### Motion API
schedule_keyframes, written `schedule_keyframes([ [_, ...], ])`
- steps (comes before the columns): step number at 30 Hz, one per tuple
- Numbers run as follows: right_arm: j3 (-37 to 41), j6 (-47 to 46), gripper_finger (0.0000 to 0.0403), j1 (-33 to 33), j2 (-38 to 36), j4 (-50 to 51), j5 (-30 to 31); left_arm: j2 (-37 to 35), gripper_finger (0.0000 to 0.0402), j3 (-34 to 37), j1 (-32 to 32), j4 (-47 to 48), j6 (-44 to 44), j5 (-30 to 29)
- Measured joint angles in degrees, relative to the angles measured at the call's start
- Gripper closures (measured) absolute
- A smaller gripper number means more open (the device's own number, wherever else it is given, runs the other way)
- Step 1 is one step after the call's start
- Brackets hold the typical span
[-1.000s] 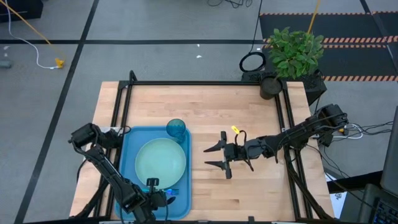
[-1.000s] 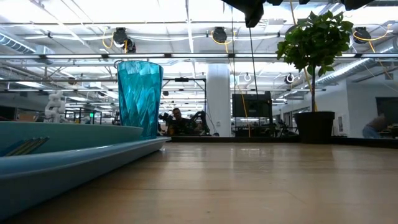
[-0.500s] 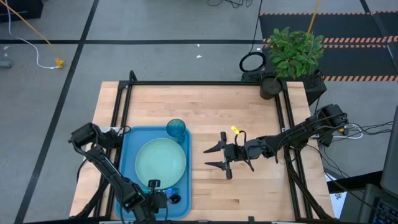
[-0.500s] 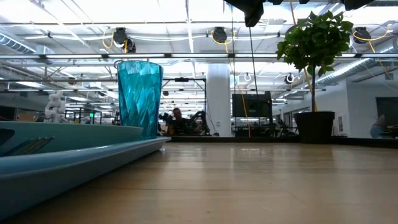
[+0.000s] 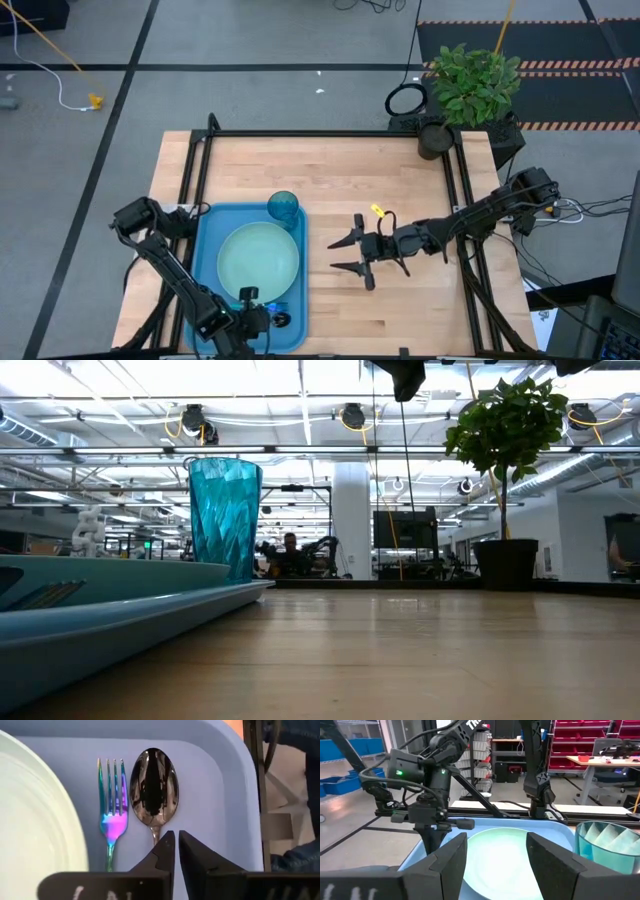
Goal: Pick and place plate/cup/fork/spoon on tray
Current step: Put the black spoon on the blue tray to the bottom of the blue fork
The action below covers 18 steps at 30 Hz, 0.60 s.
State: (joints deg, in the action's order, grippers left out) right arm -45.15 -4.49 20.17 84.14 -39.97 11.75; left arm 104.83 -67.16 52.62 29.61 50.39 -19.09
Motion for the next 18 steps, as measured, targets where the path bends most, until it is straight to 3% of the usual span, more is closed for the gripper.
schedule_keyframes([
  [5, 0.0, 0.0, 0.0204, 0.2, 0.0, 0.2, 0.0, 2.2, 0.0397, 0.0, 0.2, 0.2, 1.2, -0.6],
  [18, 0.0, 0.1, 0.0204, 0.2, 0.0, 0.4, 0.0, 4.5, 0.0398, 0.0, 0.2, 2.0, 1.1, -2.2],
])
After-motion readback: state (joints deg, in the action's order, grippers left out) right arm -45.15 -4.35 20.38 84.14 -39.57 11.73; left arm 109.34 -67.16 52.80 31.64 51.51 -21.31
